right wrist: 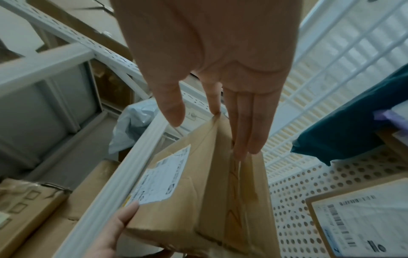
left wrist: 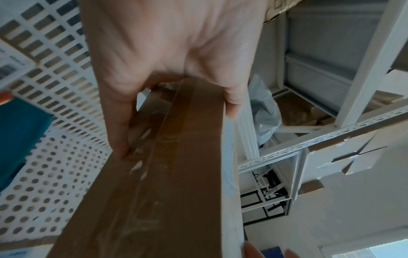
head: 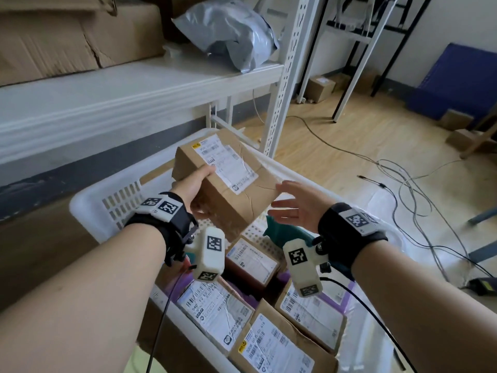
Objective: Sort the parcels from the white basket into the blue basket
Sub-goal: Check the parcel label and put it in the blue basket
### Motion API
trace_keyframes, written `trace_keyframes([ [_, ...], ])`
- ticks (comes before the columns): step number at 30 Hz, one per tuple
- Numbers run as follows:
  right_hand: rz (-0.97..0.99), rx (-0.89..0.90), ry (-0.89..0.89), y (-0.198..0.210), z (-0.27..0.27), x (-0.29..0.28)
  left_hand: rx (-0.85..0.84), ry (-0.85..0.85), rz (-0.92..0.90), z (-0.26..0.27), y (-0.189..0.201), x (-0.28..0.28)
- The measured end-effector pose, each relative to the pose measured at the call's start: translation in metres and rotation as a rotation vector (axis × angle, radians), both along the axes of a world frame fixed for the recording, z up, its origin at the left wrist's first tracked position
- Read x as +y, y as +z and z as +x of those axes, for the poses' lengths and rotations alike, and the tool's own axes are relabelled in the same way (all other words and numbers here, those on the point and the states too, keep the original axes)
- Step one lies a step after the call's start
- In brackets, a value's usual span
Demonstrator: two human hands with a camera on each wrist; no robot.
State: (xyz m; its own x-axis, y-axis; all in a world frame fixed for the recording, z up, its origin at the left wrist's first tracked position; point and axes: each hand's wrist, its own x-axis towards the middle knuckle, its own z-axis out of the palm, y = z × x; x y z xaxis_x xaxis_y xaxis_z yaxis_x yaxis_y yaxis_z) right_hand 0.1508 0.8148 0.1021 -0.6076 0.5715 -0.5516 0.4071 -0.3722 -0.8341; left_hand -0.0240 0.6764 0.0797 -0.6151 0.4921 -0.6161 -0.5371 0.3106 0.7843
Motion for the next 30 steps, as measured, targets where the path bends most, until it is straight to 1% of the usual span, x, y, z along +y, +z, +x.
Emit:
trace_keyframes([
  [4,0.006,-0.051,0.006,-0.03,-0.022,0.012,-0.042,0.058,-0.041,-0.013,-0.035,0.015],
  [9,0.038,-0.15,0.063,-0.075,-0.056,0.04,-0.075,0.051,-0.096,-0.036,-0.077,0.04],
  [16,0.034,-0.173,0.117,-0.134,-0.107,0.072,-0.138,0.155,-0.171,-0.078,-0.146,0.067],
  [20,0.088,-0.231,0.17,-0.163,-0.122,0.083,-0.17,0.084,-0.243,-0.076,-0.17,0.083],
  [25,-0.005,-0.269,0.217,-0.192,-0.129,0.08,-0.253,-0.043,-0.296,-0.056,-0.2,0.104],
  [28,0.035,-0.354,0.295,-0.203,-0.125,0.077,-0.302,-0.063,-0.29,-0.055,-0.205,0.105],
  [30,0.083,-0.411,0.308,-0.207,-0.117,0.077,-0.29,-0.058,-0.297,-0.06,-0.204,0.102],
])
